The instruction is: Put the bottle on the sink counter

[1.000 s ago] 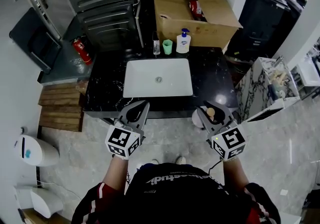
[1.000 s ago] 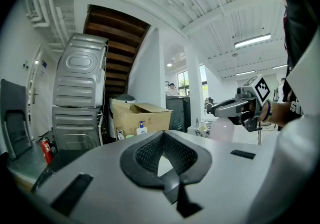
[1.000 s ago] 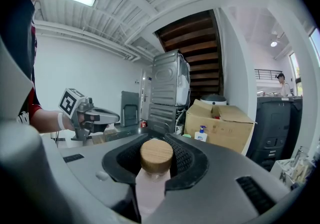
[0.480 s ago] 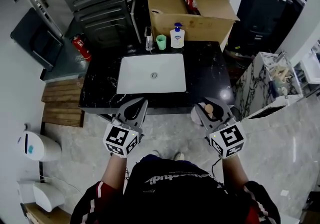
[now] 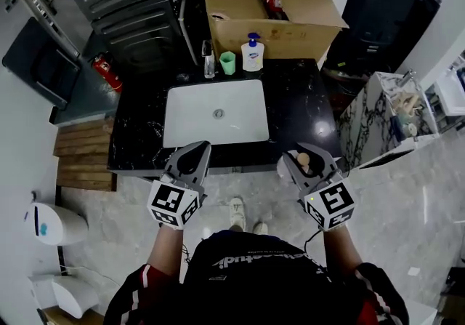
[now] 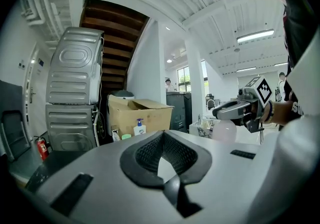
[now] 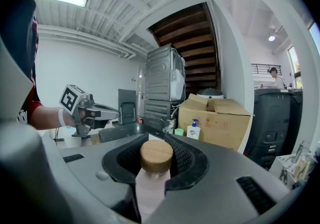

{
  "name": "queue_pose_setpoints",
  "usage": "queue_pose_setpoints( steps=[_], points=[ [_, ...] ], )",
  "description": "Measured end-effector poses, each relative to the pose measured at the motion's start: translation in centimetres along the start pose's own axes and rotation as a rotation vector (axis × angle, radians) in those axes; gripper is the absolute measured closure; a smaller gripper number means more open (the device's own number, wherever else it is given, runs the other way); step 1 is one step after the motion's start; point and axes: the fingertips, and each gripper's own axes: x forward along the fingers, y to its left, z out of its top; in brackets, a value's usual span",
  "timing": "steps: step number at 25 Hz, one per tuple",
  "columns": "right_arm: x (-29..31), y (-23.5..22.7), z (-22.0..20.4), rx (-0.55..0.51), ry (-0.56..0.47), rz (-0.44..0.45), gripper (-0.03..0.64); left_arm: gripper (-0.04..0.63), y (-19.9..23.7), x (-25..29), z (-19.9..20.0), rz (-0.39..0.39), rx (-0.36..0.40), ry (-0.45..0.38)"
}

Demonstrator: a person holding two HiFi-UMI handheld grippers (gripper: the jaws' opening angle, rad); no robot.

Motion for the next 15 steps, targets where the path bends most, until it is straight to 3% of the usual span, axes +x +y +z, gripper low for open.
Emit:
queue_pose_setpoints(
  steps=[15],
  points=[
    [8.6,-5.9,4.4,0.003,-0.015,-0.182,0.488,0.580,8.9,10.6,1.5,-0.170,0.012,-0.057]
  ],
)
